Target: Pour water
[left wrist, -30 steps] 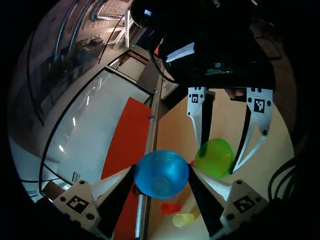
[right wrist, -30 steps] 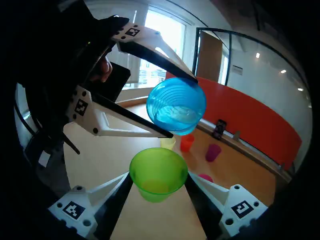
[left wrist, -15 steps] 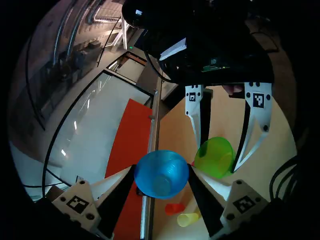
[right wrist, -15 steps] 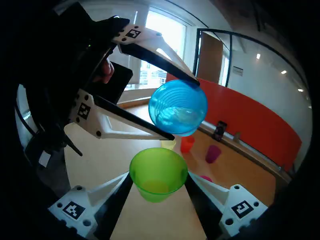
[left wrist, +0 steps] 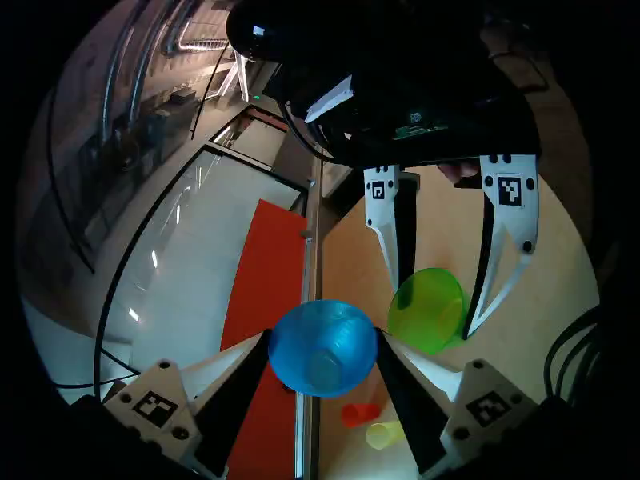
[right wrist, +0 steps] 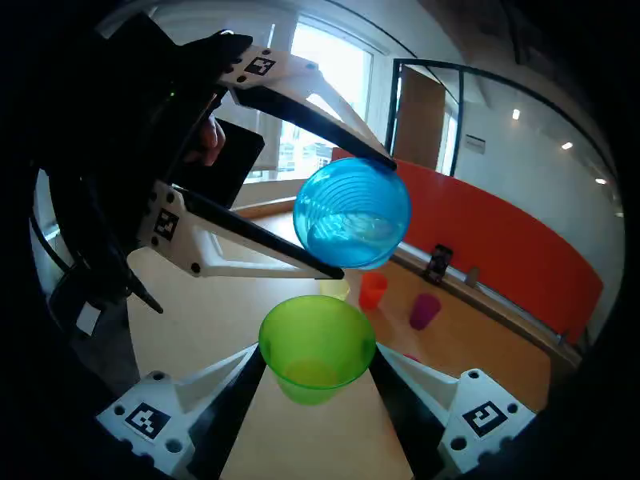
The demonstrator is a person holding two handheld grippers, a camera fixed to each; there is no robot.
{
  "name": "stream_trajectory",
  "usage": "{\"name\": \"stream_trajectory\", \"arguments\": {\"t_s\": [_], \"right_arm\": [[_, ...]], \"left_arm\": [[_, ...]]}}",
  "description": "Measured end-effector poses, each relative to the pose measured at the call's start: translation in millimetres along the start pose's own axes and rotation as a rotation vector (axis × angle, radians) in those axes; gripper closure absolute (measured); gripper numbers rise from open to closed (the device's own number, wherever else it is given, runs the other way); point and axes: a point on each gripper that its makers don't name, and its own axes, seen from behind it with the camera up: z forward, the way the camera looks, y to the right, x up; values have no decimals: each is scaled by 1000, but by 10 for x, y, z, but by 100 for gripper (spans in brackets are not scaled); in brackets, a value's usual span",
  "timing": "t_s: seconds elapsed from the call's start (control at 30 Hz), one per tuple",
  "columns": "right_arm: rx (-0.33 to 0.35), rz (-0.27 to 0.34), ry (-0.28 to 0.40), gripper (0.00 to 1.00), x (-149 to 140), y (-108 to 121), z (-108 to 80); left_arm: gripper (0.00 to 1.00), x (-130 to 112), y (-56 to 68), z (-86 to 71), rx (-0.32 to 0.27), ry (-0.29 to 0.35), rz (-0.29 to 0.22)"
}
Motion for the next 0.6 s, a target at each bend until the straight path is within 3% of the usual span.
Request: {"name": "stream_trajectory", "arguments": {"t_s": [0.6], "right_arm": [[14, 4, 8, 8, 26, -44, 32]], "left_arm": [[10, 13, -1, -17, 14, -3, 34]]}}
